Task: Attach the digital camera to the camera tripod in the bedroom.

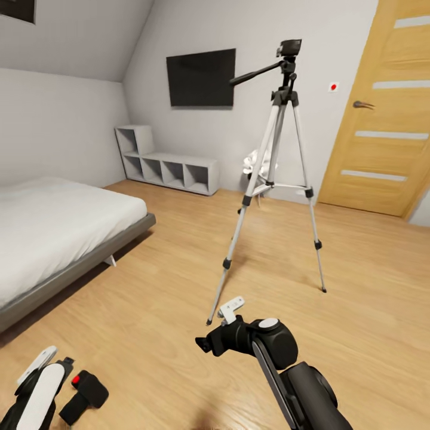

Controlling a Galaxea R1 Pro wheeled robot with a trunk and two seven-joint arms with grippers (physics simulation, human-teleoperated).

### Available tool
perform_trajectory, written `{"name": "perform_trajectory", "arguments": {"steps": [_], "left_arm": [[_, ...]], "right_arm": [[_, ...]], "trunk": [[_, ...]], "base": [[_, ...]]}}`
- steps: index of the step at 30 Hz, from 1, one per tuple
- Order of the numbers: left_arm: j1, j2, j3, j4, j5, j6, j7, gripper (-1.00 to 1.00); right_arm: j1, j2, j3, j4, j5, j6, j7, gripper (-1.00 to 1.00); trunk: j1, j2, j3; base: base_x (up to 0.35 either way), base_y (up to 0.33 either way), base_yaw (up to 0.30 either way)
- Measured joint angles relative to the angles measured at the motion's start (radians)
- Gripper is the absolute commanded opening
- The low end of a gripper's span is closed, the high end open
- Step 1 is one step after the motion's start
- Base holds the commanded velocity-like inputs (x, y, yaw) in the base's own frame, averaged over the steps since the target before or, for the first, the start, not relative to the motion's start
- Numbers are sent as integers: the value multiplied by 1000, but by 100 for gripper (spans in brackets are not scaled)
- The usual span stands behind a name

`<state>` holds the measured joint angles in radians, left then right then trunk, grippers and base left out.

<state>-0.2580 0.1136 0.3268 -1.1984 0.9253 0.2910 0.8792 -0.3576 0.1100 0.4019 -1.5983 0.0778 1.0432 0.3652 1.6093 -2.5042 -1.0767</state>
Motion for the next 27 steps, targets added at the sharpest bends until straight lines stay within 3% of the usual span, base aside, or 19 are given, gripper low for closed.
{"name": "perform_trajectory", "arguments": {"steps": [5,8,9,14,19,27], "left_arm": [[-40,-3,-67,21,0,-2,7,100],[-58,-4,-127,27,0,-3,10,100],[-75,-5,-177,32,1,-2,10,100],[-102,-6,-238,32,1,-3,10,100],[-104,-7,-252,29,2,-5,10,100],[-64,-6,-264,28,4,3,7,100]], "right_arm": [[1,-2,-6,-9,-3,0,1,100],[1,-3,-12,-11,-4,0,1,100],[1,-10,-15,-13,-4,0,1,100],[2,-26,-7,-14,-5,-29,0,100],[2,-29,-6,-14,-5,-49,0,100],[2,-32,-8,-14,-6,-65,-1,100]], "trunk": [[2,-1,-19],[4,-2,-31],[4,-2,-35],[6,-3,-54],[9,-4,-74],[8,-5,-74]], "base": [[0,0,285],[0,0,206],[0,0,95],[0,0,51],[0,0,16],[22,-15,16]]}}
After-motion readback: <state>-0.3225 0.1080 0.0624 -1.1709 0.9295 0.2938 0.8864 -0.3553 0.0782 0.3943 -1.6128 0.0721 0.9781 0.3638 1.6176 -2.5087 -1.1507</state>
